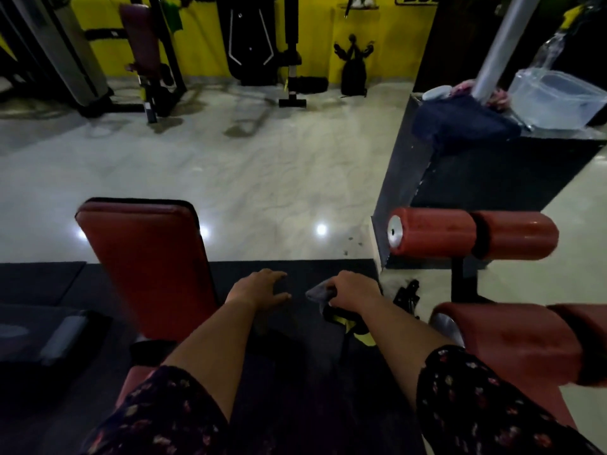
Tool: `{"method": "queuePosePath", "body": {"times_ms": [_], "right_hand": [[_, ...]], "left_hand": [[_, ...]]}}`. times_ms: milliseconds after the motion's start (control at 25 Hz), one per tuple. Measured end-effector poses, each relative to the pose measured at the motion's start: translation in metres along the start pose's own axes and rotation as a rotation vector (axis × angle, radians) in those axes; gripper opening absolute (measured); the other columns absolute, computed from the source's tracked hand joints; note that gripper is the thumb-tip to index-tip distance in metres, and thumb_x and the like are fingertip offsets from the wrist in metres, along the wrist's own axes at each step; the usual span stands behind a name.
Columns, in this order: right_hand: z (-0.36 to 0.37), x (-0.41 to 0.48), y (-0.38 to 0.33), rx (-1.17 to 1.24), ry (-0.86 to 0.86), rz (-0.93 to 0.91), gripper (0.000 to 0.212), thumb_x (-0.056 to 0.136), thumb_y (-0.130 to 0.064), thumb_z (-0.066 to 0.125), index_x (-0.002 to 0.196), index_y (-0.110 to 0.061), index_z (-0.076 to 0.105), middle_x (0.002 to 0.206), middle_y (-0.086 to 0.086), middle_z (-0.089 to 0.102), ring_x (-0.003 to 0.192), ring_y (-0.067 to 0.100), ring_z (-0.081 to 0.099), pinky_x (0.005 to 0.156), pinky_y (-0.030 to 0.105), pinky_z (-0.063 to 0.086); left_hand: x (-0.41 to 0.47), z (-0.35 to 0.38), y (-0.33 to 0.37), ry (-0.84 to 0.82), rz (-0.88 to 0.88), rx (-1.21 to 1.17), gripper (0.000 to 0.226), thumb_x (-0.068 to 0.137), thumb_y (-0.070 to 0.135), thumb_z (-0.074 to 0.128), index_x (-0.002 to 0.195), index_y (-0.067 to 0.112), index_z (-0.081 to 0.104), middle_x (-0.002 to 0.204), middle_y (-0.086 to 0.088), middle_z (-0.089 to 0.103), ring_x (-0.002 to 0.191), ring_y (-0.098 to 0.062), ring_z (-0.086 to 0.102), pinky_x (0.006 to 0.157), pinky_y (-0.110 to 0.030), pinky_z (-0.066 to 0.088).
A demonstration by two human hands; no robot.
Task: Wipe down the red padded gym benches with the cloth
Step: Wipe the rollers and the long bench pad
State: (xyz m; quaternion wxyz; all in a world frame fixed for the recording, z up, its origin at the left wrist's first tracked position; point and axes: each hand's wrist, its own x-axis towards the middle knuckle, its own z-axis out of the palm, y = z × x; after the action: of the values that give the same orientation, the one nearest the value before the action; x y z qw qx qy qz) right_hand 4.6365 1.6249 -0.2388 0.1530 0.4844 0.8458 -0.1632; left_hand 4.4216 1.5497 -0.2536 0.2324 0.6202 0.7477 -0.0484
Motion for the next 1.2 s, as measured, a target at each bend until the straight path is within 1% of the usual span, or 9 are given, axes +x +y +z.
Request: {"method": "queuePosePath", "body": {"times_ms": [200, 320, 440, 560, 720, 840, 960, 1080, 1200], "right_hand": [[-0.033, 0.084, -0.013, -0.035, 0.012, -0.021, 0.045, 0.085, -0.039, 0.061, 0.129, -0.032, 0.057, 0.124, 0.001, 0.055, 0.111, 0.027, 0.058, 0.087, 0.041, 0.052], [-0.064, 0.136, -0.018, -0.057, 0.023, -0.001, 0.046, 0.088, -0.035, 0.059, 0.134, -0.036, 0.054, 0.128, 0.003, 0.052, 0.114, 0.029, 0.057, 0.088, 0.041, 0.050], [-0.093, 0.176, -0.015, -0.067, 0.023, 0.017, 0.045, 0.091, -0.030, 0.057, 0.135, -0.038, 0.053, 0.131, 0.003, 0.051, 0.116, 0.029, 0.056, 0.090, 0.040, 0.048], [-0.115, 0.213, -0.015, -0.031, 0.063, 0.065, 0.046, 0.091, -0.031, 0.057, 0.137, -0.038, 0.052, 0.133, 0.003, 0.050, 0.116, 0.028, 0.056, 0.088, 0.039, 0.048], [-0.133, 0.249, -0.018, -0.039, 0.042, 0.063, 0.047, 0.092, -0.034, 0.057, 0.138, -0.037, 0.051, 0.134, 0.004, 0.049, 0.119, 0.029, 0.053, 0.091, 0.039, 0.047], [-0.148, 0.283, -0.019, -0.039, 0.058, 0.053, 0.048, 0.090, -0.036, 0.058, 0.137, -0.034, 0.052, 0.133, 0.004, 0.049, 0.119, 0.030, 0.052, 0.091, 0.040, 0.047], [-0.160, 0.327, -0.014, -0.054, 0.034, 0.063, 0.048, 0.089, -0.040, 0.059, 0.135, -0.031, 0.053, 0.132, 0.003, 0.049, 0.118, 0.029, 0.053, 0.090, 0.040, 0.047], [-0.176, 0.379, -0.009, -0.048, 0.030, 0.057, 0.047, 0.086, -0.040, 0.061, 0.132, -0.033, 0.056, 0.129, 0.001, 0.053, 0.113, 0.027, 0.056, 0.085, 0.037, 0.048], [-0.204, 0.448, 0.003, -0.036, 0.052, 0.003, 0.047, 0.087, -0.041, 0.061, 0.133, -0.033, 0.055, 0.129, 0.001, 0.052, 0.115, 0.027, 0.056, 0.085, 0.036, 0.047]], "left_hand": [[0.079, -0.044, -0.028, 0.007, 0.052, -0.021, 0.064, 0.093, 0.058, 0.053, 0.150, 0.034, 0.034, 0.151, 0.000, 0.039, 0.134, -0.024, 0.043, 0.107, -0.044, 0.040], [0.134, -0.076, -0.046, 0.006, 0.092, -0.026, 0.060, 0.095, 0.054, 0.053, 0.149, 0.034, 0.036, 0.150, 0.002, 0.040, 0.132, -0.022, 0.045, 0.106, -0.042, 0.042], [0.179, -0.109, -0.059, 0.013, 0.109, -0.001, 0.061, 0.095, 0.055, 0.053, 0.150, 0.035, 0.033, 0.150, 0.003, 0.041, 0.133, -0.021, 0.044, 0.105, -0.042, 0.043], [0.220, -0.135, -0.073, 0.037, 0.117, 0.015, 0.063, 0.094, 0.056, 0.053, 0.150, 0.035, 0.034, 0.149, 0.002, 0.042, 0.133, -0.021, 0.045, 0.104, -0.042, 0.043], [0.256, -0.150, -0.086, 0.039, 0.157, 0.067, 0.063, 0.094, 0.057, 0.052, 0.150, 0.035, 0.033, 0.148, 0.002, 0.044, 0.130, -0.021, 0.047, 0.102, -0.042, 0.046], [0.282, -0.166, -0.098, 0.051, 0.147, 0.071, 0.062, 0.094, 0.057, 0.052, 0.150, 0.036, 0.033, 0.147, 0.004, 0.044, 0.130, -0.021, 0.047, 0.102, -0.041, 0.046], [0.315, -0.180, -0.108, 0.043, 0.130, 0.087, 0.062, 0.094, 0.057, 0.052, 0.150, 0.036, 0.034, 0.147, 0.004, 0.044, 0.131, -0.020, 0.047, 0.102, -0.041, 0.045], [0.353, -0.197, -0.121, 0.038, 0.096, 0.089, 0.063, 0.094, 0.057, 0.052, 0.150, 0.036, 0.034, 0.147, 0.005, 0.044, 0.130, -0.019, 0.047, 0.103, -0.040, 0.045], [0.410, -0.221, -0.132, 0.050, 0.046, 0.099, 0.064, 0.094, 0.058, 0.051, 0.150, 0.035, 0.033, 0.148, 0.004, 0.043, 0.131, -0.019, 0.046, 0.104, -0.040, 0.044]]}}
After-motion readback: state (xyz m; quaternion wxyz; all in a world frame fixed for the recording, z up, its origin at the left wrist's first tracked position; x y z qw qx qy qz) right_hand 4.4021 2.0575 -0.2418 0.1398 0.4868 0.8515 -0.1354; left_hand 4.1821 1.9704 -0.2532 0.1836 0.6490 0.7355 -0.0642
